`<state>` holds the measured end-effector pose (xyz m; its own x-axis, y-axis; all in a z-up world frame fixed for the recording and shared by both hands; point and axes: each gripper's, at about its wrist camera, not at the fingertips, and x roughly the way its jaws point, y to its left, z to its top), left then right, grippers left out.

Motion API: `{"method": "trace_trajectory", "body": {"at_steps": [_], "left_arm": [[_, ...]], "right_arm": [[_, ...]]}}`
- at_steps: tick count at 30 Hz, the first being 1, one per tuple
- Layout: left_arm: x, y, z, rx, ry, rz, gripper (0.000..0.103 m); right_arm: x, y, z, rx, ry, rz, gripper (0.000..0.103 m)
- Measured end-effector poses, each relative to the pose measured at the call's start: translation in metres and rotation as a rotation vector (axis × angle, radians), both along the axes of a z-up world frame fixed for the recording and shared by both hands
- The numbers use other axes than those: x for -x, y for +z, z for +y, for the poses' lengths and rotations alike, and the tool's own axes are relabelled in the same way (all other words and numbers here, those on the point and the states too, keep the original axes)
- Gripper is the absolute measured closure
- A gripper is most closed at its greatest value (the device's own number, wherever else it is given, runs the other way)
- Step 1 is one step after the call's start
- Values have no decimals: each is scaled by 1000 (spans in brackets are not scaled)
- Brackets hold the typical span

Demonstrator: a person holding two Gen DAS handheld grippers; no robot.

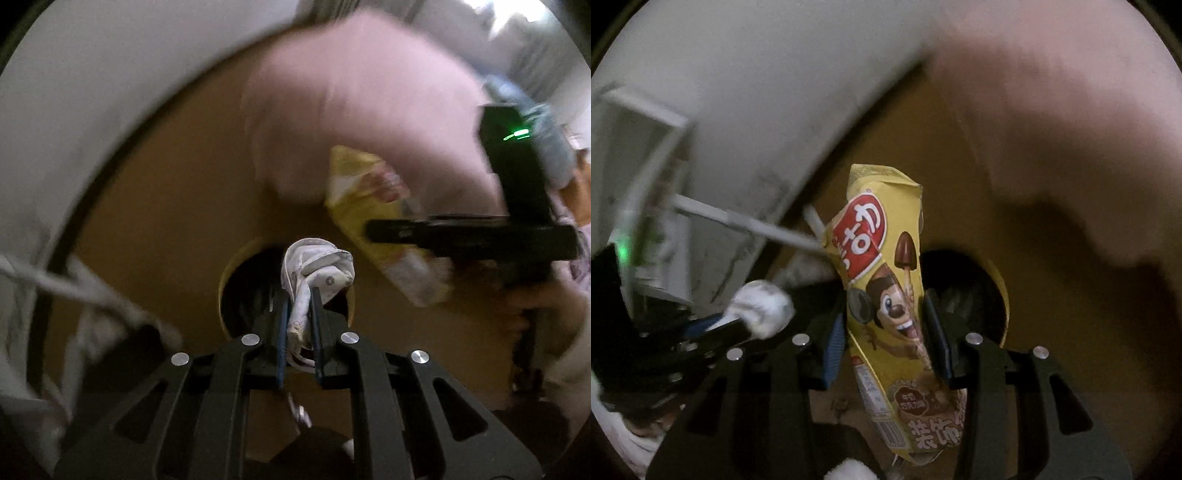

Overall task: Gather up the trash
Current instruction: 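Carry white tissue and yellow snack bag in both tools over the bin, then open both tools to drop tissue and snack bag into the bin, then move both tools back over the desk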

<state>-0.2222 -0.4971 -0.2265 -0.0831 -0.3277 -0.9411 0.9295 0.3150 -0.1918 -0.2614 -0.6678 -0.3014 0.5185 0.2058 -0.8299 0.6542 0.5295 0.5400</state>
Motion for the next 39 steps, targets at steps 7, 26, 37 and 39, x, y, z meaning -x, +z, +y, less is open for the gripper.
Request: {"method": "trace_trajectory", "body": {"at_steps": [7,26,37,39], "left_arm": [[-29,-96,-19,-164,77,122,93],[-7,-9,-12,141,-6,-1,10],[-54,201,134,556,207,-361,7],[-82,214,173,555,321,-416,7]], "right_arm": [[14,-87,9,-210,-91,66,62],[52,16,-15,334,-322,256,14],[34,200,50,988,-413,73,7],[17,204,65,994,-350,40,7]]}}
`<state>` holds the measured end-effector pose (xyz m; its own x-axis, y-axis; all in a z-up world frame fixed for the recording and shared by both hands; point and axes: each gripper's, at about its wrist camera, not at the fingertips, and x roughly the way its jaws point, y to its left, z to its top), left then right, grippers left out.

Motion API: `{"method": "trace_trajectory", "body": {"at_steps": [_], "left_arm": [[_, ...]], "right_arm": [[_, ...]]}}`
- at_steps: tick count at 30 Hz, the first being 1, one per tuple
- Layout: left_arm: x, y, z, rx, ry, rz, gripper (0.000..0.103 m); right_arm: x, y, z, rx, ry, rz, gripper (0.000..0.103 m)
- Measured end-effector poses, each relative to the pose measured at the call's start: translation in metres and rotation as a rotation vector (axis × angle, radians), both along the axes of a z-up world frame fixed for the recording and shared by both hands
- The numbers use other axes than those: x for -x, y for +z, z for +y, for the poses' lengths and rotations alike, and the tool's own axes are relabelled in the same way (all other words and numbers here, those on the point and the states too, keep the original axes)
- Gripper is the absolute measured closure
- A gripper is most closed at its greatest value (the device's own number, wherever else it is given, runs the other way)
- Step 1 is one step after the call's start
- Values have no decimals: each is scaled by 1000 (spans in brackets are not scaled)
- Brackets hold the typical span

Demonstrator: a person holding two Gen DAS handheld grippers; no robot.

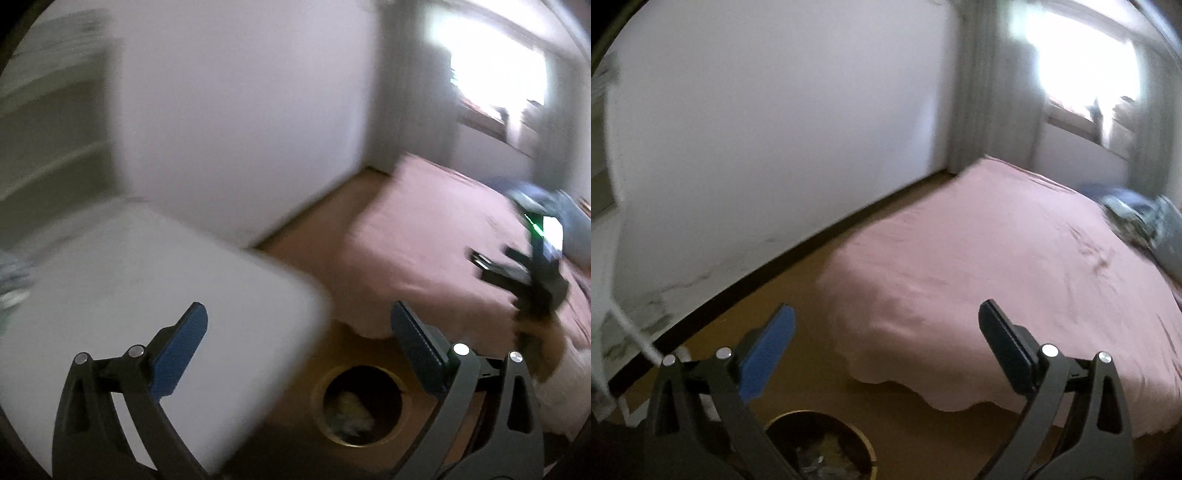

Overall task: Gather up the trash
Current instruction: 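Move both tools back over the desk, then grasp cigarette pack with left tool while right tool grasps crumpled blue-white wrapper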

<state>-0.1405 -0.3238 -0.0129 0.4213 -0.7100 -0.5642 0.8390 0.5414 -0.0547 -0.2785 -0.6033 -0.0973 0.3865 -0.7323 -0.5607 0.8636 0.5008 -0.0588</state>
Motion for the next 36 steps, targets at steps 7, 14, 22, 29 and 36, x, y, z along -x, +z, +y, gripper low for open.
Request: {"method": "trace_trajectory", "body": {"at_steps": [7,14,22,29,36], "left_arm": [[-136,10,138,-98,424,-23,7],[-213,-19,204,-217,433,75,7],[-257,-40,182,-366,306,54,18],[-267,-40,211,-290,307,129,44],[-285,-37,300,-144,544,184,45]], "right_arm": [[-64,1,42,-41,243,23,7],[-110,32,85,35,345,0,7],[-163,51,119,-1,470,-63,7],[-242,83,154,-154,656,-203,7],[-368,87,246,-188,962,-74,7]]}}
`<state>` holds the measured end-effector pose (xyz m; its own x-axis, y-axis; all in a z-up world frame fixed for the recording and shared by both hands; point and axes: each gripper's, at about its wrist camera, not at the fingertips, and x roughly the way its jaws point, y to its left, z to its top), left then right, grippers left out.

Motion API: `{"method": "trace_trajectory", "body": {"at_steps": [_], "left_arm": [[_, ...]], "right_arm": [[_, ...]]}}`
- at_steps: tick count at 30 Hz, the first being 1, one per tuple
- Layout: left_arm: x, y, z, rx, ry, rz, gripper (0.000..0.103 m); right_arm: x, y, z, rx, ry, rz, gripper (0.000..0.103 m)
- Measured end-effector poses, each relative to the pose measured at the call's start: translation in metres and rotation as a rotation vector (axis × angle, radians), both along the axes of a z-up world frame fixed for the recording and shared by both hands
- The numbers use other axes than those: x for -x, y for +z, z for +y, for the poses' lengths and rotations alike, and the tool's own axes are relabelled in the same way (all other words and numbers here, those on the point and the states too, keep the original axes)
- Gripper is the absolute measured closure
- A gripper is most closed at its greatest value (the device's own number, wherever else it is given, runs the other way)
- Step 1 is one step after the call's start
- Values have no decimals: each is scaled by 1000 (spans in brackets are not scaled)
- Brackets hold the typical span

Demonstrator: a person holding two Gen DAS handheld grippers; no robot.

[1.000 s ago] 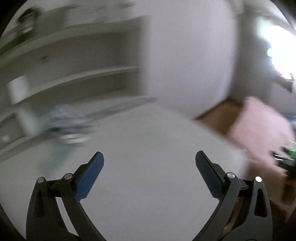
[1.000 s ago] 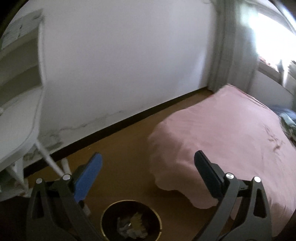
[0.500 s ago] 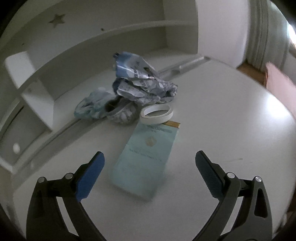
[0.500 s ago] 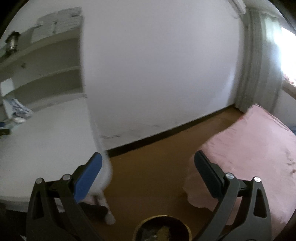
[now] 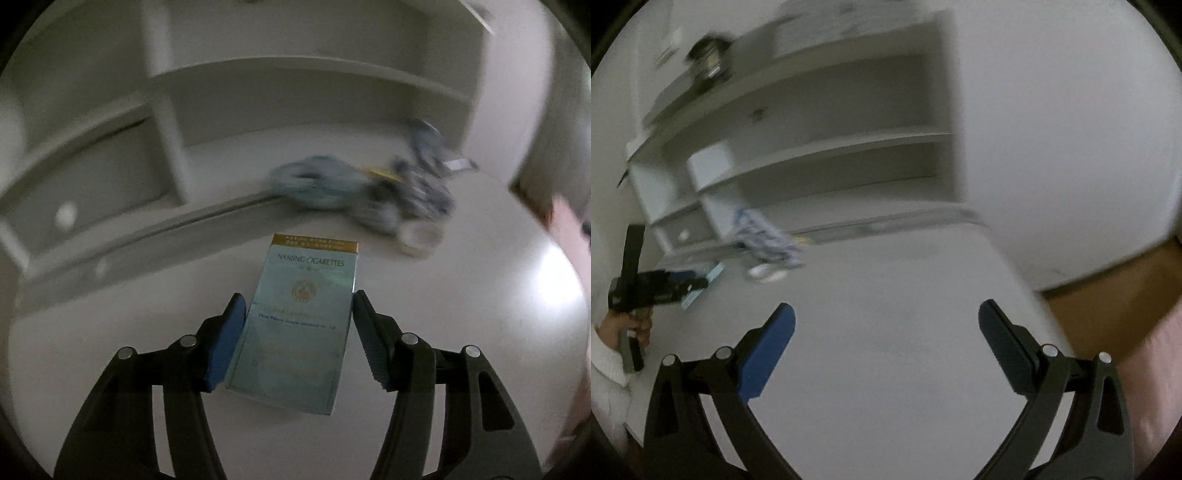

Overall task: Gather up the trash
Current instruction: 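Grasp cigarette pack with left tool while right tool grasps crumpled blue-white wrapper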

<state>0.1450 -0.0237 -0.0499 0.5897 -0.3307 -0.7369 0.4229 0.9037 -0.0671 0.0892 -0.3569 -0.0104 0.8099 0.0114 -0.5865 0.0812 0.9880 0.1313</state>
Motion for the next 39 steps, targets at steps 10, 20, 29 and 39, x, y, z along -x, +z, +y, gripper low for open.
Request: {"method": "trace_trajectory", "body": {"at_steps": [10,20,29,39], "left_arm": [[-5,-3,9,-59,58,8,45],[-11,-6,-18,-121,36,23,46],[-5,6,-19,-67,19,-6,47],[-1,1,-15,-39,-2,0,47]], "right_arm": [[-153,-22,94,179,302,127,11],[-185,-41,102,153,329,189,63],[-152,-15,72,96,258,155,68],[-60,-32,14,70,98,208,69]]}}
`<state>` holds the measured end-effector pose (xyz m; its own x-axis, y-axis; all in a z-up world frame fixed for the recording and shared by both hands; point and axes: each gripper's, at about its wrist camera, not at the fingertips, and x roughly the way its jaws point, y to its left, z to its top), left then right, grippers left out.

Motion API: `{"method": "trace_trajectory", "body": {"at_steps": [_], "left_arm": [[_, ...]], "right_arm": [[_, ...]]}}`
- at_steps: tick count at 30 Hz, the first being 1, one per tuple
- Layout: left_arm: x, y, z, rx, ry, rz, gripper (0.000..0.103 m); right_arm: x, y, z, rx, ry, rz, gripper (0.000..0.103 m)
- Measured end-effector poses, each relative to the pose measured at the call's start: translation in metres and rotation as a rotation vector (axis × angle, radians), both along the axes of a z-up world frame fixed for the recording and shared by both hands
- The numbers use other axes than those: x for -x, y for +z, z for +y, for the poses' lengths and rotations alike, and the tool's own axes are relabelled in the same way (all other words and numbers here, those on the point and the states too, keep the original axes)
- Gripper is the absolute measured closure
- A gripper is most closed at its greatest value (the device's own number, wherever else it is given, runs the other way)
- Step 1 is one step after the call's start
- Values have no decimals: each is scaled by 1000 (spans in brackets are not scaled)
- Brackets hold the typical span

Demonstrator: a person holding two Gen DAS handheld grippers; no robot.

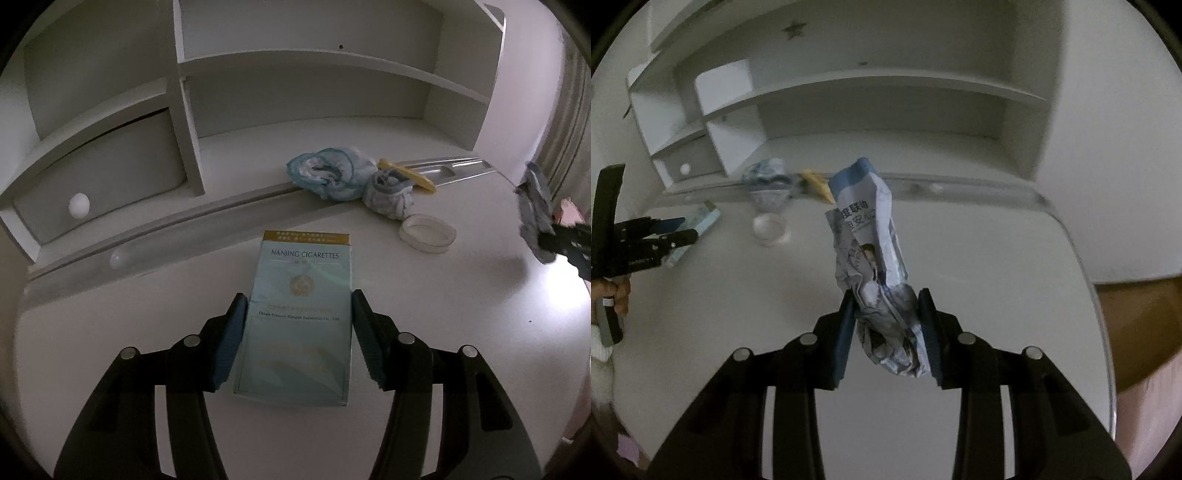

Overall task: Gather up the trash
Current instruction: 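Grasp cigarette pack with left tool while right tool grasps crumpled blue-white wrapper, then carry cigarette pack and crumpled wrapper in both tools over the bin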

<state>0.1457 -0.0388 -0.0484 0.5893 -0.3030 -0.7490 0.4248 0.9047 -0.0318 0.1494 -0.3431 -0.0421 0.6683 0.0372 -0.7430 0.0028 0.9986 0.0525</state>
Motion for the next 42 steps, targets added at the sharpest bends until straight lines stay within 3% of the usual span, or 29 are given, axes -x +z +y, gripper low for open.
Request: {"method": "trace_trajectory", "body": {"at_steps": [5,12,13,14,16,18,19,23,32,40,42], "left_arm": [[5,6,-3,75,-48,-15,47],[1,-2,-11,19,-46,-7,47],[-1,-5,-13,12,-47,-5,47],[-1,-6,-13,5,-45,-4,47],[-2,-7,-15,-6,-44,-3,47],[-2,-8,-15,-16,-41,-3,47],[-2,-8,-15,-25,-36,-3,47],[-5,-13,-14,-37,-36,20,47],[-4,-13,-16,-41,-42,4,47],[2,-4,-19,-21,-50,-35,48],[7,0,-29,-119,11,-104,48]], "right_arm": [[22,-6,-24,-15,-57,19,69],[17,-8,-22,38,-58,61,65],[16,-8,-23,37,-59,68,57],[16,-9,-23,34,-60,72,42],[14,-11,-23,33,-62,76,37],[11,-16,-23,23,-62,89,39],[9,-19,-23,6,-59,100,52],[9,-19,-22,-13,-60,87,61],[16,-19,-18,-20,-61,61,61],[38,-9,-24,-130,-78,14,61],[62,10,-36,-150,-102,-47,61]]}}
